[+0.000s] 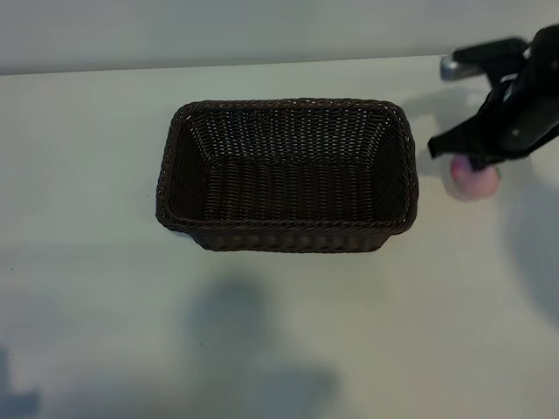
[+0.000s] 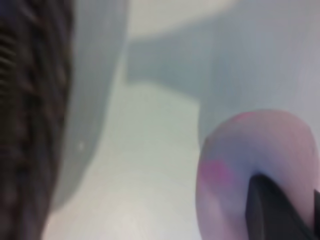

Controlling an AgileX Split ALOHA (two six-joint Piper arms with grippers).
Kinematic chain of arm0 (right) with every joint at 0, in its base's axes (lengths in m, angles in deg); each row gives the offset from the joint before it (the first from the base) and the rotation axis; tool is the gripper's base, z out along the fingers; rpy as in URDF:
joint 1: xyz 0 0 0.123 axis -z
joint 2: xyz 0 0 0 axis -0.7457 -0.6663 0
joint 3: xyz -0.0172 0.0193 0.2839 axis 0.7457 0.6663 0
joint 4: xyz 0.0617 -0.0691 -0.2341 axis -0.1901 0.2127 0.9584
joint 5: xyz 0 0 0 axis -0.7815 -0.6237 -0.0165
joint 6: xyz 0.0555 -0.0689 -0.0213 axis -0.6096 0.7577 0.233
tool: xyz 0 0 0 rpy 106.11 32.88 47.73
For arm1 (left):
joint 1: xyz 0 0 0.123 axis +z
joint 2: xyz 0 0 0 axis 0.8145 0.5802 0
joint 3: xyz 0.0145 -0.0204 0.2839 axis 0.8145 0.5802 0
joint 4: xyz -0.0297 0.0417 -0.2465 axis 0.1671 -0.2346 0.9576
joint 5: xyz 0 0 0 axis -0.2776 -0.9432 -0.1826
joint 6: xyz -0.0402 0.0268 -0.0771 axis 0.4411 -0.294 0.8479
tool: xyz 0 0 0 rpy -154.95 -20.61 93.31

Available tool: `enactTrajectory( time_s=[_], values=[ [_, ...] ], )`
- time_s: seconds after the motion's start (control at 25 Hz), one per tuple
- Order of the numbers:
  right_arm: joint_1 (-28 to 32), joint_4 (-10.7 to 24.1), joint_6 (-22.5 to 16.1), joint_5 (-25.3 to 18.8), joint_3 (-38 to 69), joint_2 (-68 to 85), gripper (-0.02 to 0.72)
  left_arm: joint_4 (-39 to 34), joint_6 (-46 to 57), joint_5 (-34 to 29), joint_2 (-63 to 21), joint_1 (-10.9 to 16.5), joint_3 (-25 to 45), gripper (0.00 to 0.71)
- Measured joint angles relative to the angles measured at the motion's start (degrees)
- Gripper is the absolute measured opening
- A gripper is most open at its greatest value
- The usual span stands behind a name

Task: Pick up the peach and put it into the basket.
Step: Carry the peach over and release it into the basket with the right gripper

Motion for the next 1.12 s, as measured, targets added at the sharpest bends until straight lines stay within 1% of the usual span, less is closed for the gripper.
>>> enactTrajectory(
  time_s=[0.36, 0.56, 0.68, 0.8, 0.92, 1.12],
  values=[
    [0.0, 0.2, 0.0, -0.6, -0.6, 13.8, 0.041, 0.0, 0.0, 0.0, 0.0, 0.0, 0.0, 0.596],
    [-0.8, -1.2, 0.3, -5.2, -5.0, 15.0, 0.041, 0.0, 0.0, 0.0, 0.0, 0.0, 0.0, 0.596],
    [-3.4, -2.3, 0.4, -8.0, -7.8, 15.0, 0.041, 0.0, 0.0, 0.0, 0.0, 0.0, 0.0, 0.596],
    [-7.5, -3.0, 0.5, -9.0, -10.1, 15.0, 0.041, 0.0, 0.0, 0.0, 0.0, 0.0, 0.0, 0.596],
    [-11.9, -3.3, 0.6, -8.9, -11.0, 15.0, 0.041, 0.0, 0.0, 0.0, 0.0, 0.0, 0.0, 0.596],
    [-17.7, -3.6, 0.7, -6.3, -11.0, 12.4, 0.041, 0.0, 0.0, 0.0, 0.0, 0.0, 0.0, 0.596]
  ],
)
